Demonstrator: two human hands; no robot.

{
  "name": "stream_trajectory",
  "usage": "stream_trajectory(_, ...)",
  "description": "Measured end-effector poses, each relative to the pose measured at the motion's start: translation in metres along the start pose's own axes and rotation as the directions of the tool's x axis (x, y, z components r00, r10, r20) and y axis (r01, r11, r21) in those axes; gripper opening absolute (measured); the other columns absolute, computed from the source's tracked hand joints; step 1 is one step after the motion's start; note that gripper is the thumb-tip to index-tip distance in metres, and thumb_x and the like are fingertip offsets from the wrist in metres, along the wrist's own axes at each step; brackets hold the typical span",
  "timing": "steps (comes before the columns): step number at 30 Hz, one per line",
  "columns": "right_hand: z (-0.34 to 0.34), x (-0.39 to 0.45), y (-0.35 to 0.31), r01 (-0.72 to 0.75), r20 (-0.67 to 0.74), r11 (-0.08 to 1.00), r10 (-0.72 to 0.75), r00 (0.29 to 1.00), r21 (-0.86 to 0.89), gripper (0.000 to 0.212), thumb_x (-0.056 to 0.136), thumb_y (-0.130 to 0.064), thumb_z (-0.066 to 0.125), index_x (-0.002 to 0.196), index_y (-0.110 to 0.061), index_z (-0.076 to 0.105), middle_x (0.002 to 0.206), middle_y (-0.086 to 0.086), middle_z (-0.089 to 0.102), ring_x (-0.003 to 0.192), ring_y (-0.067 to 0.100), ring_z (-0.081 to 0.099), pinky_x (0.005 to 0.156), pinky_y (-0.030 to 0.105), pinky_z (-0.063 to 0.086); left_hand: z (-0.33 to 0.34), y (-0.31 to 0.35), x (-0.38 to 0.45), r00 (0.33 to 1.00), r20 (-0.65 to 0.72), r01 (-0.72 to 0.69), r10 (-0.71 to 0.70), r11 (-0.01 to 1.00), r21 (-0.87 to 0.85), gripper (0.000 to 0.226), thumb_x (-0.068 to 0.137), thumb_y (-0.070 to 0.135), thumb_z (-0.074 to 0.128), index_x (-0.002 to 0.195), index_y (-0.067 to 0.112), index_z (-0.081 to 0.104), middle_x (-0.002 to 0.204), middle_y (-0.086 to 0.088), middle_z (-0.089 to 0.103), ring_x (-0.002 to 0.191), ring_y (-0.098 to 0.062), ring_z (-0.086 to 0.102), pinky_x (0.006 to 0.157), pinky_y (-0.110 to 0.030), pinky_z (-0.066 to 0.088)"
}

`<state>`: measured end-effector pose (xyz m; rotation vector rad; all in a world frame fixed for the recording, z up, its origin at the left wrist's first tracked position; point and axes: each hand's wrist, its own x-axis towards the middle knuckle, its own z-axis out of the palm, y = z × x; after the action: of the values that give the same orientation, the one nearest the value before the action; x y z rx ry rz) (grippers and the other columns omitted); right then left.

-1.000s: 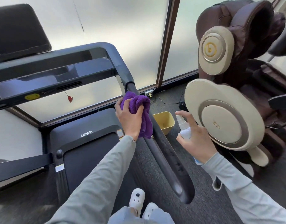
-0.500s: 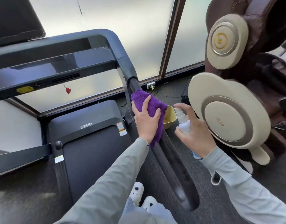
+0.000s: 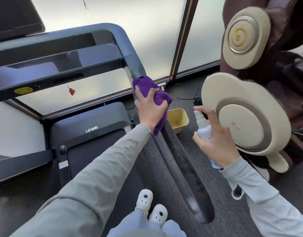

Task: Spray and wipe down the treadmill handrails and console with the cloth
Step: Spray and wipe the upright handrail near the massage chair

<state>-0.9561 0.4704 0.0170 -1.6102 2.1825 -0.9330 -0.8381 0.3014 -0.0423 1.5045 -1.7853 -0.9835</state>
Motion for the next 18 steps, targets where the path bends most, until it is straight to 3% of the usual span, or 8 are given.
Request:
stream_trajectory(5,0.005,-0.005,-0.004,0.006,-0.024,1.0,-0.006,1.0,0.012,0.075,0.073,-0.001,0.067,0.123,-0.048,0.038,0.05,-0.011,0.04,0.055,0.005,0.051,0.051,0.017,0.038,0.006,-0.005,-0.053,0.999,0.01,-0.043,0.044,0.992,-0.121,0.045,0.081,0.032,0.071,0.125,0.034,0.058,0.159,-0.007,0.01,0.136,-0.032,0.029,0.108,-0.025,0.019)
stream_trajectory(9,0.007,-0.004,-0.01,0.008,-0.005,1.0,-0.008,1.0,0.008,0.074,0.073,-0.002,0.067,0.124,-0.048,0.038,0.056,-0.007,0.047,0.052,0.007,0.051,0.053,0.029,0.033,0.008,-0.012,-0.084,0.998,0.005,-0.059,0.062,0.969,-0.241,0.048,0.082,0.028,0.074,0.127,0.031,0.057,0.151,-0.007,0.023,0.135,-0.024,0.036,0.116,-0.035,0.026)
stream_trajectory(14,0.002,0.005,-0.008,0.034,0.005,0.999,-0.034,0.999,0.014,0.072,0.073,-0.003,0.066,0.125,-0.045,0.04,0.052,-0.009,0.042,0.057,0.007,0.052,0.052,0.027,0.027,0.005,-0.003,-0.043,1.0,-0.003,0.028,-0.029,0.979,-0.2,0.042,0.08,0.029,0.073,0.119,0.031,0.056,0.134,-0.006,0.031,0.116,-0.029,0.051,0.108,-0.035,0.037)
stream_trajectory(18,-0.002,0.009,0.002,0.021,-0.001,1.0,-0.021,1.0,0.0,0.072,0.074,-0.004,0.066,0.126,-0.046,0.038,0.051,-0.011,0.038,0.058,0.008,0.053,0.05,0.018,0.035,-0.001,-0.001,0.01,0.994,-0.025,0.099,-0.104,0.984,-0.148,0.042,0.079,0.033,0.07,0.118,0.034,0.055,0.134,-0.009,0.032,0.116,-0.034,0.052,0.103,-0.028,0.036)
